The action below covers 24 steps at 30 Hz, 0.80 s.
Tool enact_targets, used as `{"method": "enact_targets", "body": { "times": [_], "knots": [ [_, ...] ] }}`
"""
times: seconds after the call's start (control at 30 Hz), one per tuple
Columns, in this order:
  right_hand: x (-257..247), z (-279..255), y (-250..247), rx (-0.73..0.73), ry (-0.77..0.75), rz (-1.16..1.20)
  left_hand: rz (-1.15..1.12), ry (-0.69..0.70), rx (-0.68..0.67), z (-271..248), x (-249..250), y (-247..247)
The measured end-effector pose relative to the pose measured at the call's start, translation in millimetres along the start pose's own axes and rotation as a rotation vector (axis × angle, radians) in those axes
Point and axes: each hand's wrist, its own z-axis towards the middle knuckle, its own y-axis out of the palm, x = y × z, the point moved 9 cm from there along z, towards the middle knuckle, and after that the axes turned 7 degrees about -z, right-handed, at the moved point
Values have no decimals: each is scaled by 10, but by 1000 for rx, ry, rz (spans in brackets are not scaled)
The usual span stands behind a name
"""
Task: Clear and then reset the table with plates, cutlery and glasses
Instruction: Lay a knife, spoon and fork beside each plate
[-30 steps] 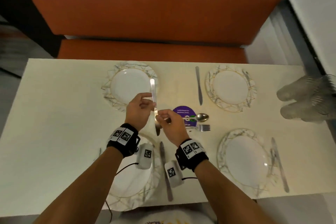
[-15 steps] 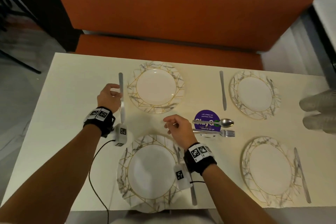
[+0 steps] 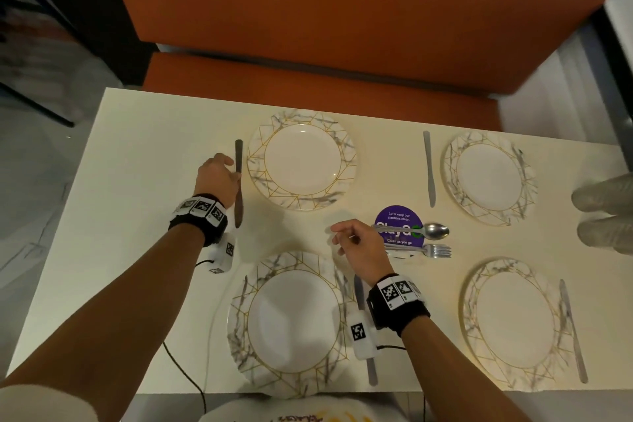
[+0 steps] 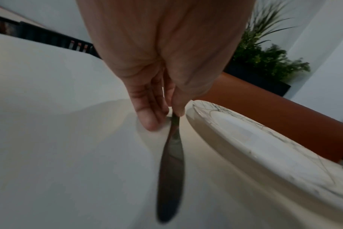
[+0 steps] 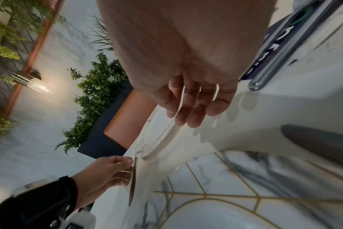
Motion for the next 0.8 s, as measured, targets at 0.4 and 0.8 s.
{"method": "enact_targets", "body": {
  "times": [0.4, 0.8],
  "knots": [
    [189, -74, 56, -24, 32, -22, 402, 485, -59, -536, 161, 126],
    [298, -148, -58, 15, 7, -32, 428, 395, -149, 12, 310, 103]
  ]
}}
